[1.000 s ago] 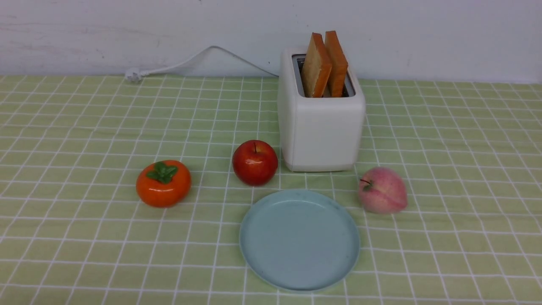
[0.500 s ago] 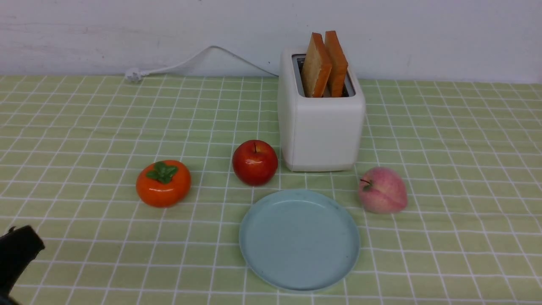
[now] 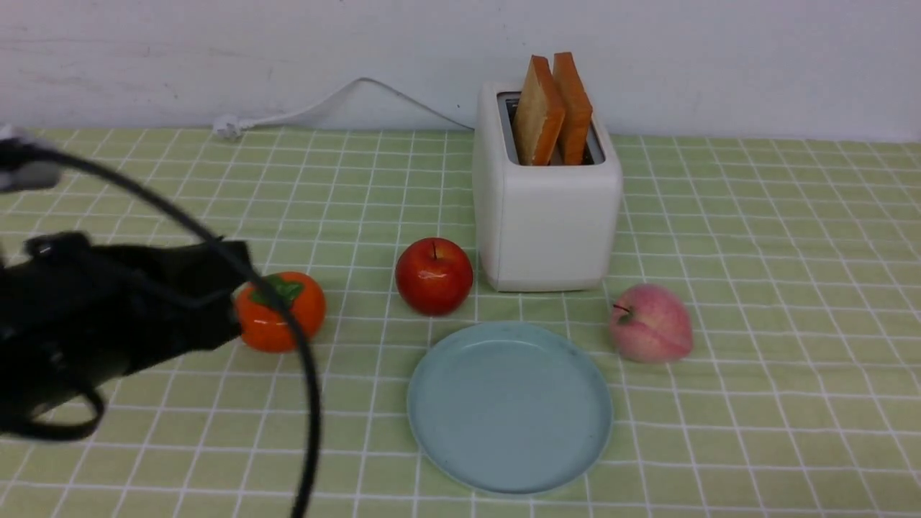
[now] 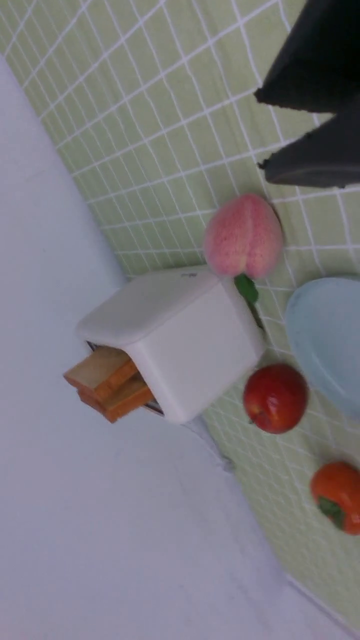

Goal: Take toasted bread from bread machine on green coffee tablecloth place on plate.
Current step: 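Reach for a toast slice standing in the toaster with the left gripper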

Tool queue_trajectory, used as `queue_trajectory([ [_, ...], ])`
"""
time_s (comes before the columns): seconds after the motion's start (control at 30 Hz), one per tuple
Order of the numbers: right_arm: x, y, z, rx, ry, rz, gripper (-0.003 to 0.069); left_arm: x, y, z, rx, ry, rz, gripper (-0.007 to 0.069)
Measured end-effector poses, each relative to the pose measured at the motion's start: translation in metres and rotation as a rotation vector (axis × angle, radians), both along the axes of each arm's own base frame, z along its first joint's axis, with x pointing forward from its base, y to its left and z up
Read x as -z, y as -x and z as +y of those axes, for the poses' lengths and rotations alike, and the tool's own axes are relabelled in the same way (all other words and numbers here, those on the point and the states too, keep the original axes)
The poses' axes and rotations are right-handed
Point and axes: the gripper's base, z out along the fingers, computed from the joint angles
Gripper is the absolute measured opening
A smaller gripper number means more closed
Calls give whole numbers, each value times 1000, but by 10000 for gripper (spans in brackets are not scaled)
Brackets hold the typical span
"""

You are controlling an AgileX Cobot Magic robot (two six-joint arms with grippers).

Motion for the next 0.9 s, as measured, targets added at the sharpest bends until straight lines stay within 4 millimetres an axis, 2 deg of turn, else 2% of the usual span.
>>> queue_trajectory([
  [0.03,-17,-1,3,-45,74,35,113,-3,-10,-12,23,-30,-16,-13],
  [0.07,-16,-1,4,-52,78,46,108,-4,-11,-16,29,-30,-22,-13],
  [0.1,-33,-3,8,-113,163,100,74,-8,-21,-34,49,-61,-54,-13],
  [0.13,-45,-4,9,-141,199,114,59,-9,-26,-42,52,-74,-66,-13],
  [0.2,-60,-7,13,-205,276,167,28,-10,-37,-63,35,-99,-112,-13],
  [0.23,-60,-7,13,-205,276,167,28,-10,-37,-63,35,-99,-112,-13],
  [0.27,-76,-8,14,-241,326,171,13,-6,-51,-83,22,-131,-138,-13],
  [0.3,-82,-8,15,-248,338,165,11,-4,-56,-90,24,-137,-144,-13],
  [0.43,-92,-5,15,-260,358,148,10,4,-80,-112,14,-118,-151,-13],
  [0.6,-90,-3,17,-280,362,172,14,12,-107,-130,-43,-45,-193,-11],
  [0.73,-89,-3,17,-292,370,183,13,24,-124,-150,2,-54,-260,72],
  [0.9,-92,-4,16,-275,383,151,17,42,-144,-173,62,-74,-310,312],
])
